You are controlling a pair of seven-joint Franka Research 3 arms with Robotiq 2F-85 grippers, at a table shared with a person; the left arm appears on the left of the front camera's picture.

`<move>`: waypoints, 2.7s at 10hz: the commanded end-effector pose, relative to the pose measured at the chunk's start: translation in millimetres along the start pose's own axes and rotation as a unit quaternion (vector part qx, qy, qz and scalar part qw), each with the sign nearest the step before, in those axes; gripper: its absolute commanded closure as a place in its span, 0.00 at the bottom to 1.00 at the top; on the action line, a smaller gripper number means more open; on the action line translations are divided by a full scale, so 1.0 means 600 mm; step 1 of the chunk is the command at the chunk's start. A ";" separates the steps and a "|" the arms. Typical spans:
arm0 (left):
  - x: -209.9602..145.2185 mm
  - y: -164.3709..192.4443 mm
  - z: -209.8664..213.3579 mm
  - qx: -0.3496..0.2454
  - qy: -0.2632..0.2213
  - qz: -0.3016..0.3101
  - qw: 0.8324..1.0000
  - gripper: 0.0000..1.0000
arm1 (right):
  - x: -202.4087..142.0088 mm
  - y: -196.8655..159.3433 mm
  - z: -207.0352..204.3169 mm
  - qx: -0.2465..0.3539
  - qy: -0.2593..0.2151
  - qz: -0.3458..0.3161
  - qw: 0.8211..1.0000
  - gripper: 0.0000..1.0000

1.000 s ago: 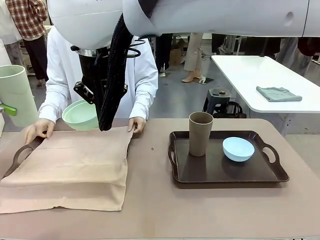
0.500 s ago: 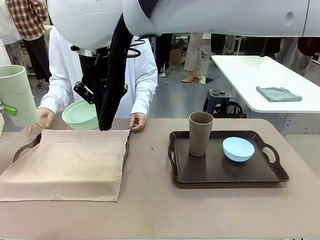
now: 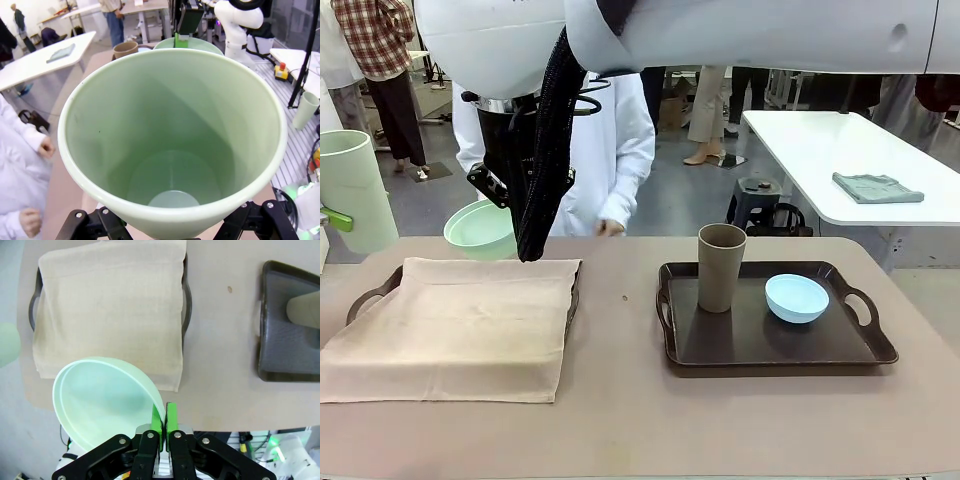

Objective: Set up a tray with a mat and arrange the tableware.
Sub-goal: Place the Picnic Bowl and Reusable plastic cup back onto the Handle tray in front of the human's position.

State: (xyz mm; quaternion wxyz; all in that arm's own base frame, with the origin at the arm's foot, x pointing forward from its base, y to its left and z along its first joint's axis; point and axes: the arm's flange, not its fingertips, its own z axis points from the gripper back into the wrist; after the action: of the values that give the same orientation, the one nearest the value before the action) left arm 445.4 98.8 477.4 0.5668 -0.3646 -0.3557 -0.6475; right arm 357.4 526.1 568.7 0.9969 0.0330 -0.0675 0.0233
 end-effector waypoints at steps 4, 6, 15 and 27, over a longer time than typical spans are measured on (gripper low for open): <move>0.003 0.002 0.003 -0.001 0.001 -0.003 1.000 0.75 | -0.002 0.000 0.000 -0.002 0.000 0.000 1.000 1.00; 0.003 0.002 0.003 -0.001 0.001 -0.003 1.000 0.75 | -0.002 0.000 0.000 -0.002 0.000 0.000 1.000 1.00; -0.169 0.043 -0.107 -0.031 -0.051 0.002 0.998 0.17 | 0.086 -0.034 -0.263 0.060 0.024 -0.021 0.998 0.96; -0.238 0.070 -0.177 -0.026 -0.038 0.002 0.999 0.17 | 0.099 -0.006 -0.328 0.066 0.003 0.008 0.998 0.96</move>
State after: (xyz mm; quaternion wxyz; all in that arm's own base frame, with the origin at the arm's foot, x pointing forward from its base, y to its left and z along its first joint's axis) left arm 489.1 74.7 309.1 0.5577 -0.4151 -0.3375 -0.6347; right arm 438.1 535.6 386.9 0.9945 0.0893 -0.0488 0.0261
